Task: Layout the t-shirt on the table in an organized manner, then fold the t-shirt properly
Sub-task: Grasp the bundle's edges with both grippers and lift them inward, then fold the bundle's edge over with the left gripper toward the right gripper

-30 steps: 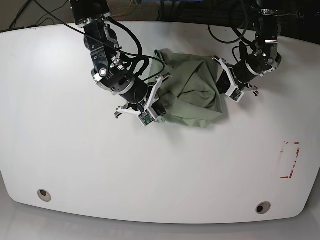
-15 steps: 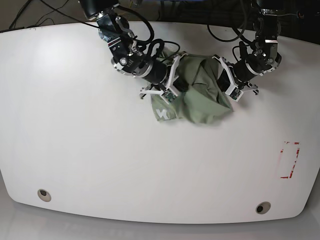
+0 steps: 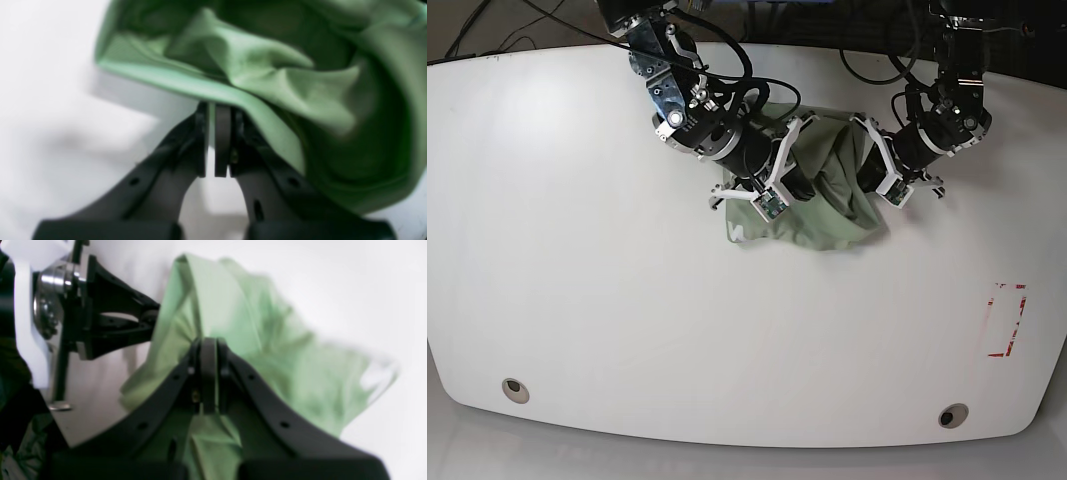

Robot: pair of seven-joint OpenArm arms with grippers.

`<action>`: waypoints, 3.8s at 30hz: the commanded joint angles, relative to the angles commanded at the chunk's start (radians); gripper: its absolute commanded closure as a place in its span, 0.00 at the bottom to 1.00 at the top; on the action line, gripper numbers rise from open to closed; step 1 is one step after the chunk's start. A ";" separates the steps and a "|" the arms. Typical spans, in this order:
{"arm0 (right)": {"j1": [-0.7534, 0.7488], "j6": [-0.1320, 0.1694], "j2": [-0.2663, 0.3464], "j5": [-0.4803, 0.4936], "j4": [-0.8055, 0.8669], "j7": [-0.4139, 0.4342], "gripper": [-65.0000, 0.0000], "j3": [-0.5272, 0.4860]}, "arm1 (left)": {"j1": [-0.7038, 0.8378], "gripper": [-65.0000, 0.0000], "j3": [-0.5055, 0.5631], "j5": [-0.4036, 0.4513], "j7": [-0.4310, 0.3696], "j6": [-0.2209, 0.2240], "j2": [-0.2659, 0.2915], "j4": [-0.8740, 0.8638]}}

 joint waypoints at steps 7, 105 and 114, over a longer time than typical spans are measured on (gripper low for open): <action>-0.002 0.000 0.028 -0.003 0.000 0.000 1.00 0.051 | 0.002 0.96 0.000 0.002 0.002 0.000 -0.002 0.035; -0.038 -0.031 0.224 0.000 -0.219 0.273 1.00 -0.112 | 0.100 0.96 0.078 0.173 -0.075 0.000 -0.048 -0.091; -0.017 -0.080 0.226 -0.002 -0.031 0.161 1.00 -0.109 | 0.120 0.96 0.075 0.170 -0.072 0.000 -0.048 0.087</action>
